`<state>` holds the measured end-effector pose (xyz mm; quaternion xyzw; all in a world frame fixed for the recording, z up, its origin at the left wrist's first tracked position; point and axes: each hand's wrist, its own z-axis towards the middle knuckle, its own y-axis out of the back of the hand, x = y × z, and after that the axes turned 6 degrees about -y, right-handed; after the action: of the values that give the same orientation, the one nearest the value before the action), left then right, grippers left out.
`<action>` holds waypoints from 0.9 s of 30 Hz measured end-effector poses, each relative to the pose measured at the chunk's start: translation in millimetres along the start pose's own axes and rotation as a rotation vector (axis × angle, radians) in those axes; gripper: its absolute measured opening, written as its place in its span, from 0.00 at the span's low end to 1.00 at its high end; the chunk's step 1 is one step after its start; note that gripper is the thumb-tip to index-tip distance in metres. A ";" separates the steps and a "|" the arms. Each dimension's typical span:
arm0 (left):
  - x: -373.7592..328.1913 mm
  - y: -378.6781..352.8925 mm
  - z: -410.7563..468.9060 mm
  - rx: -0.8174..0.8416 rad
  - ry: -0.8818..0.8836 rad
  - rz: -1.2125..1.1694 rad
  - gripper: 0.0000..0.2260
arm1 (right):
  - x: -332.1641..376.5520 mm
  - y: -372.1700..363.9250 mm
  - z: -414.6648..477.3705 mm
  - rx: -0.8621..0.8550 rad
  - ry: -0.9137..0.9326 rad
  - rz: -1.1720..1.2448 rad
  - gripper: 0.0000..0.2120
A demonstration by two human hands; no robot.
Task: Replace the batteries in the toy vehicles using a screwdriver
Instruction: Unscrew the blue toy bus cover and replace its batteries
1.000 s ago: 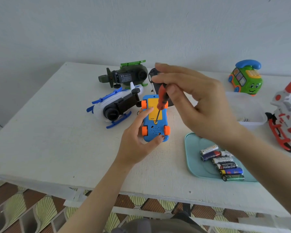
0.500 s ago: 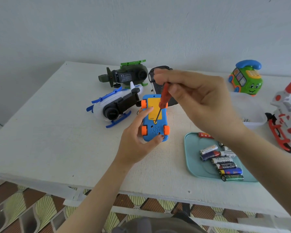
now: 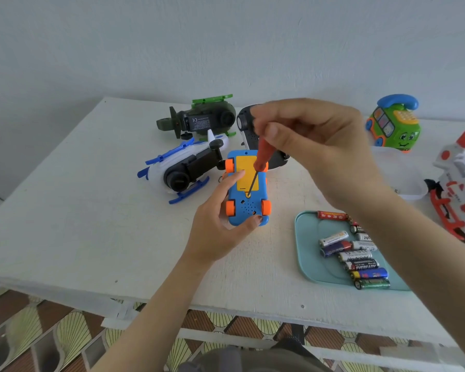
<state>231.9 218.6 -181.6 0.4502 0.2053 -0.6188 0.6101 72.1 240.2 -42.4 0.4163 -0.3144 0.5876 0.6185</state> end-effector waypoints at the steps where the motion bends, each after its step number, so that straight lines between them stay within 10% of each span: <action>1: -0.2 0.2 0.0 0.001 -0.001 -0.001 0.28 | -1.3 -0.9 -0.8 -0.036 0.027 -0.085 0.09; 4: -0.9 0.4 -0.1 -0.002 -0.004 0.000 0.28 | -6.3 -3.1 -3.2 -0.150 0.127 -0.428 0.09; 12: -0.1 0.5 -0.4 -0.004 0.001 -0.004 0.28 | -0.4 -1.3 -3.8 0.001 -0.030 -0.035 0.14; 17: -0.4 0.5 -0.3 -0.003 0.005 -0.009 0.28 | -6.3 -1.4 -4.8 -0.164 0.180 -0.469 0.09; 23: 0.2 0.1 -0.1 -0.001 -0.010 -0.003 0.28 | -2.9 4.5 -2.5 0.025 -0.111 0.165 0.12; 27: 0.7 -0.2 -0.4 0.002 -0.009 -0.017 0.29 | -1.1 -0.2 -2.0 0.007 -0.081 0.074 0.09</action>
<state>232.0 218.6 -182.4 0.4464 0.2057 -0.6262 0.6053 72.0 241.5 -44.3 0.4302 -0.3522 0.5937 0.5817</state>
